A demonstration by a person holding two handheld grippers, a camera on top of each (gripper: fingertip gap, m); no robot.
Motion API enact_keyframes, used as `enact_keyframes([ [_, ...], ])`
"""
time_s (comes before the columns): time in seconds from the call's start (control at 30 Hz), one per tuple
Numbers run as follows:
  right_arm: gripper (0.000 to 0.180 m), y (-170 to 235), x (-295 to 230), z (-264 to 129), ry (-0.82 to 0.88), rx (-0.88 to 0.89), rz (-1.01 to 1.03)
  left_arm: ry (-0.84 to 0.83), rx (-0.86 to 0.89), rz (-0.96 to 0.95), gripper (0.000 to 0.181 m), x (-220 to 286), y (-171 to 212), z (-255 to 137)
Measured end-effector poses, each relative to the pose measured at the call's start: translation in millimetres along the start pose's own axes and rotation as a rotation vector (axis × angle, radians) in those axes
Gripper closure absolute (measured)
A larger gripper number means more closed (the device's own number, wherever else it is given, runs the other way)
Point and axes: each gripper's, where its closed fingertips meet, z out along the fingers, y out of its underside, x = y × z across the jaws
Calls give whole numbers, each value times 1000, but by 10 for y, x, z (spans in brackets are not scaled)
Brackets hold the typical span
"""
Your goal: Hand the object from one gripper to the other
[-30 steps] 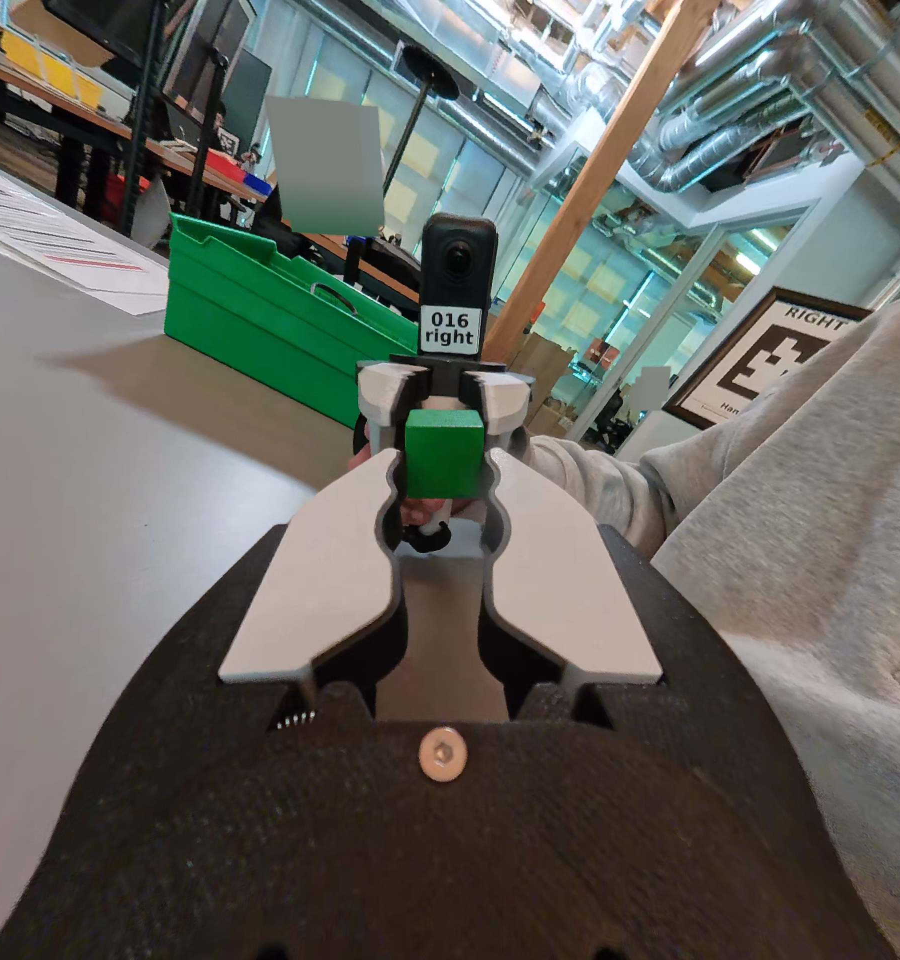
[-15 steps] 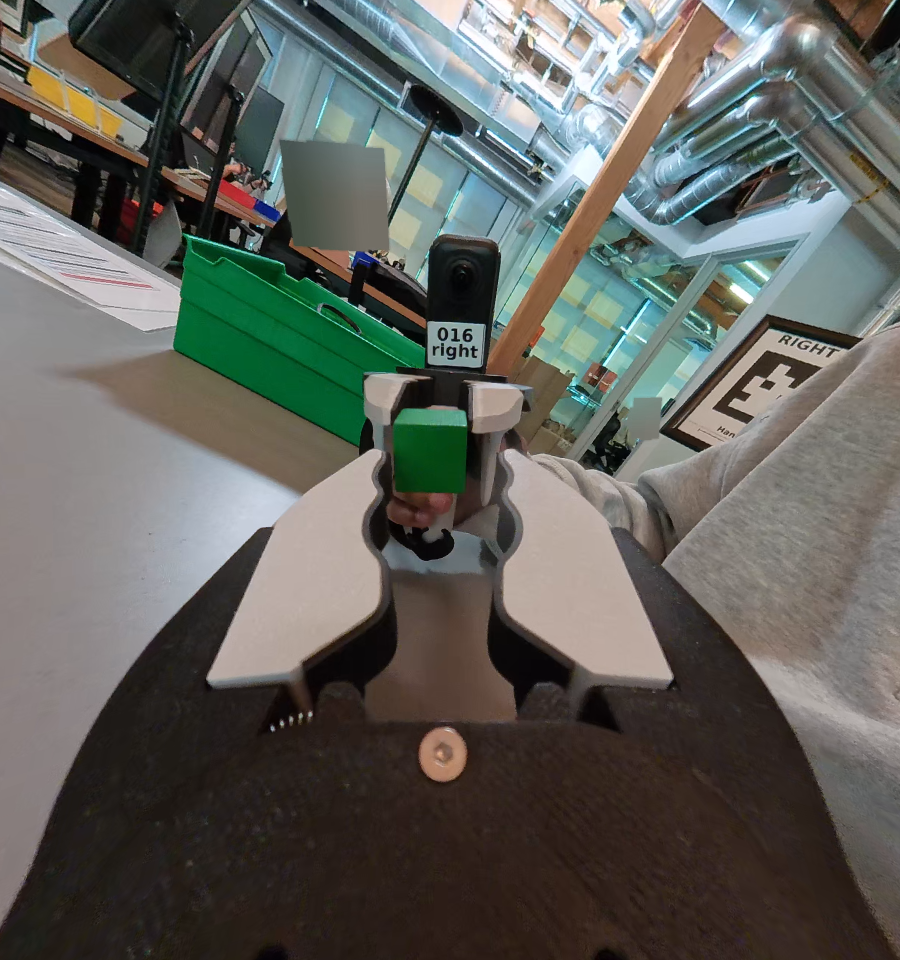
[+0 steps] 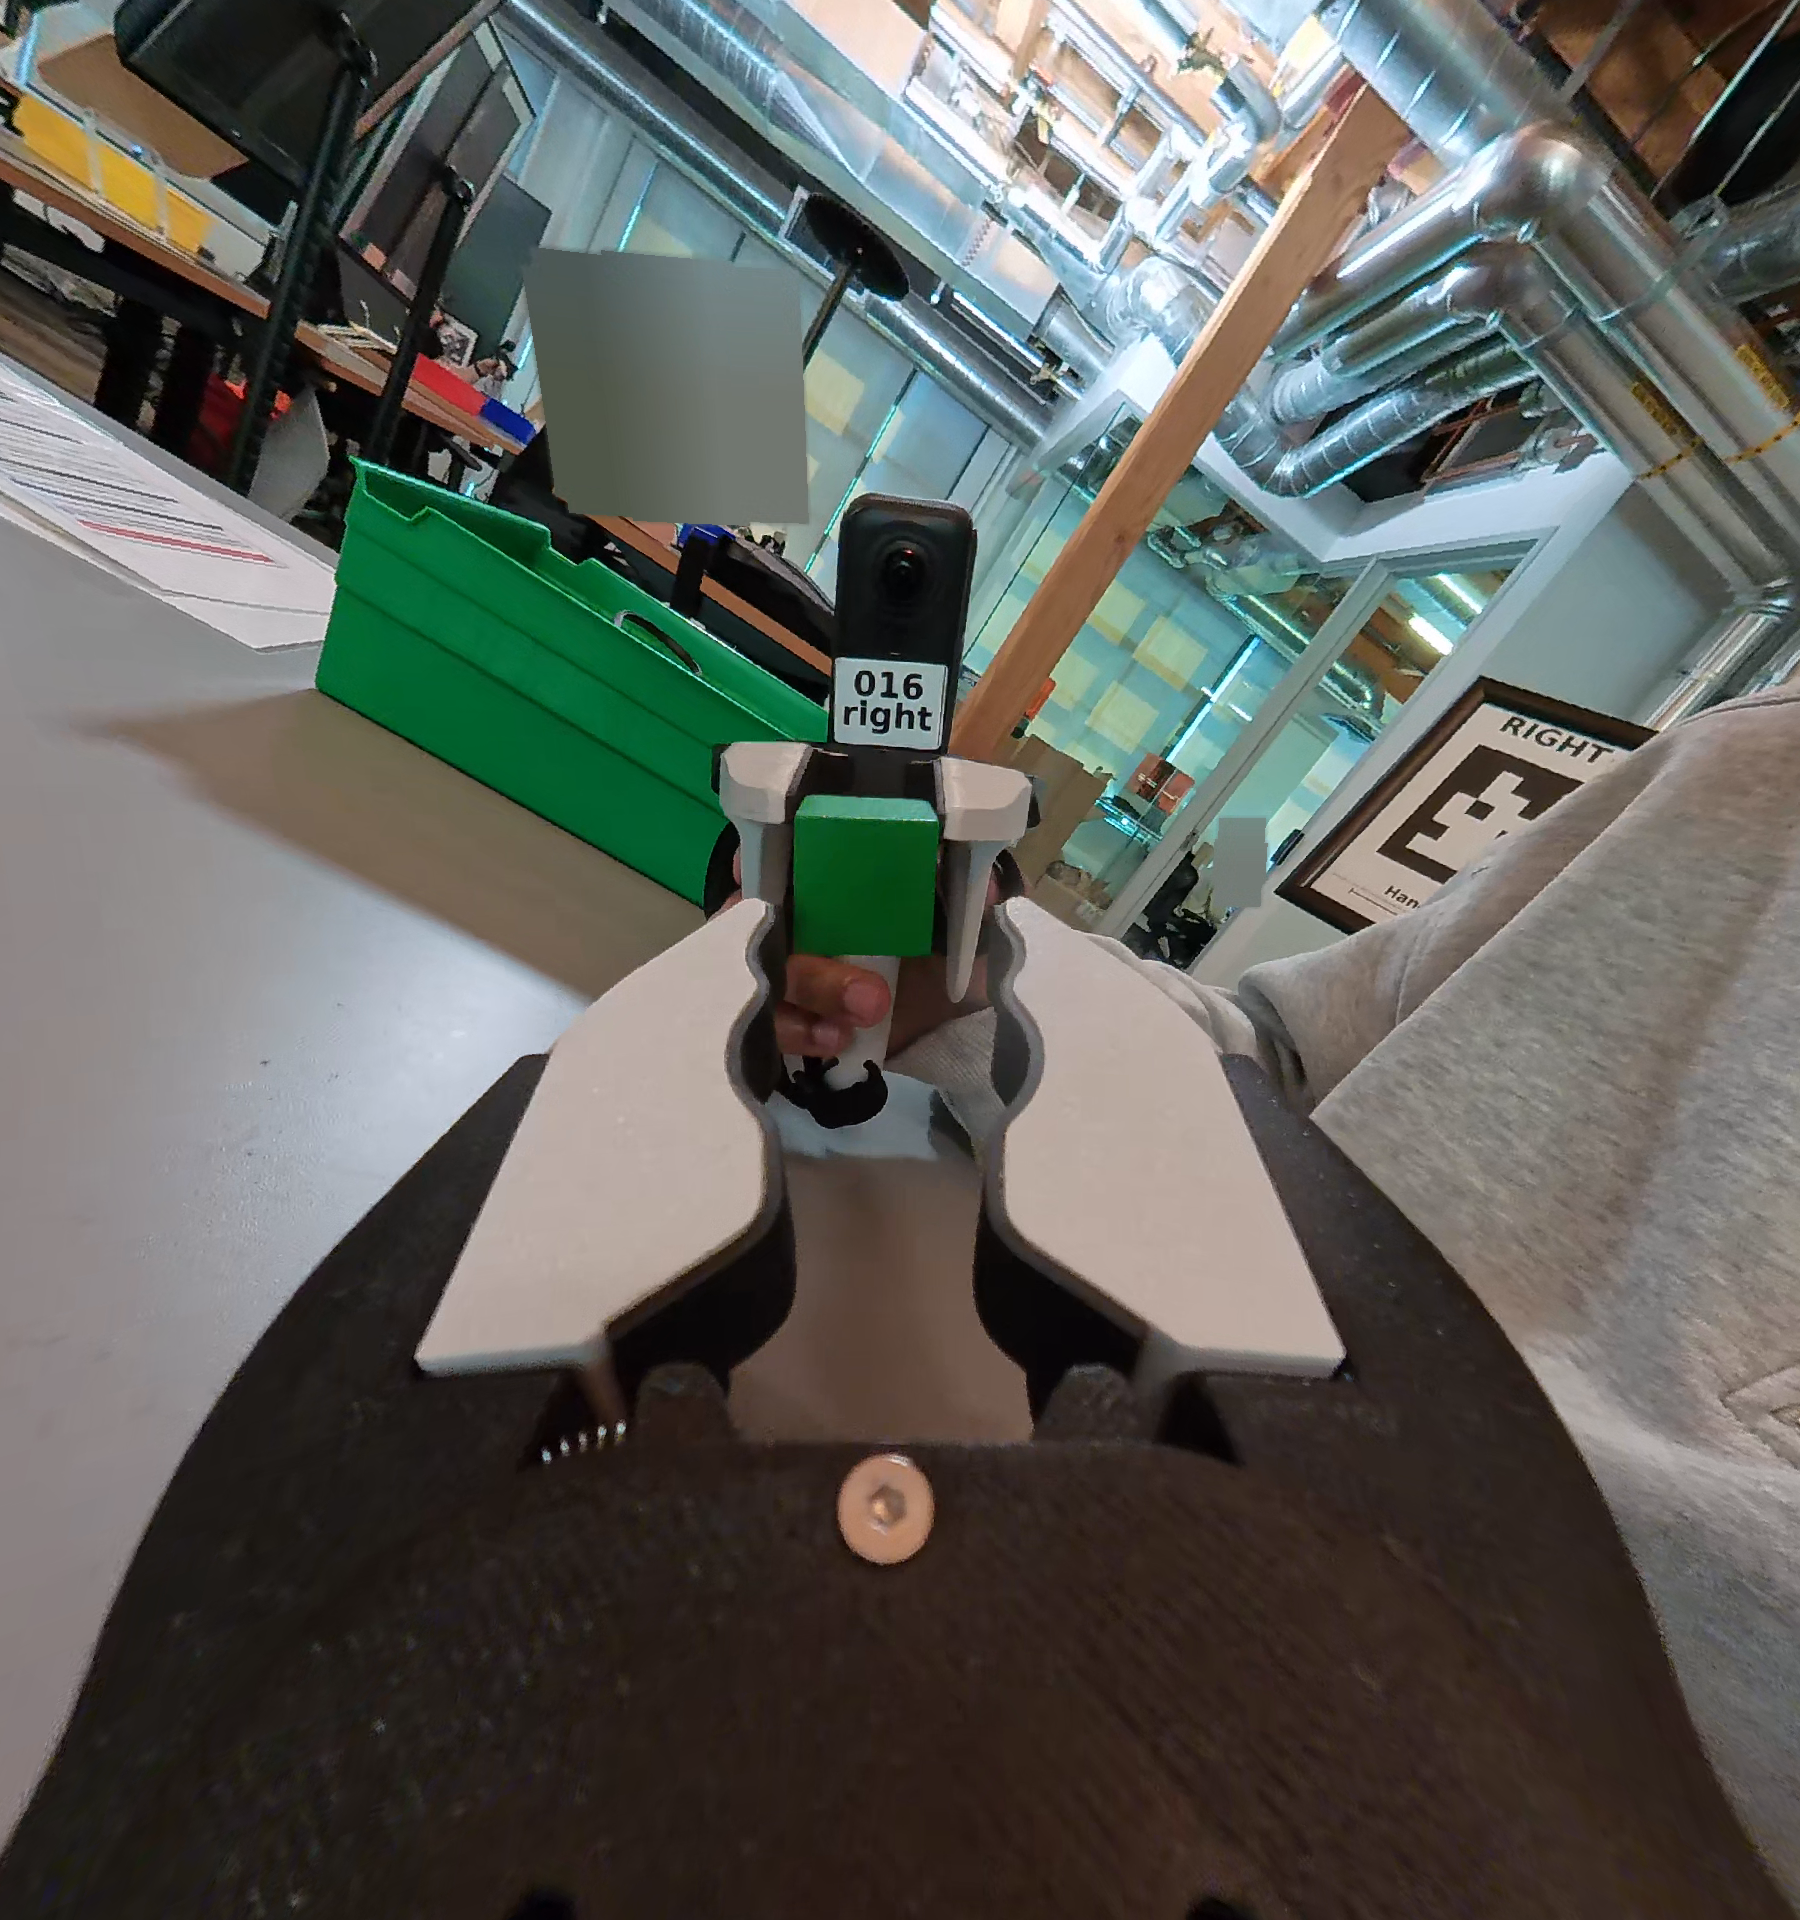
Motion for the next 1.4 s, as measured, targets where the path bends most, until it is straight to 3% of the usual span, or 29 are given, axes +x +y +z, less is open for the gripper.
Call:
enact_keyframes([
  [1.4,153,-92,75,-10,33,46,-29,40,-11,-95,140,4,46,38],
])
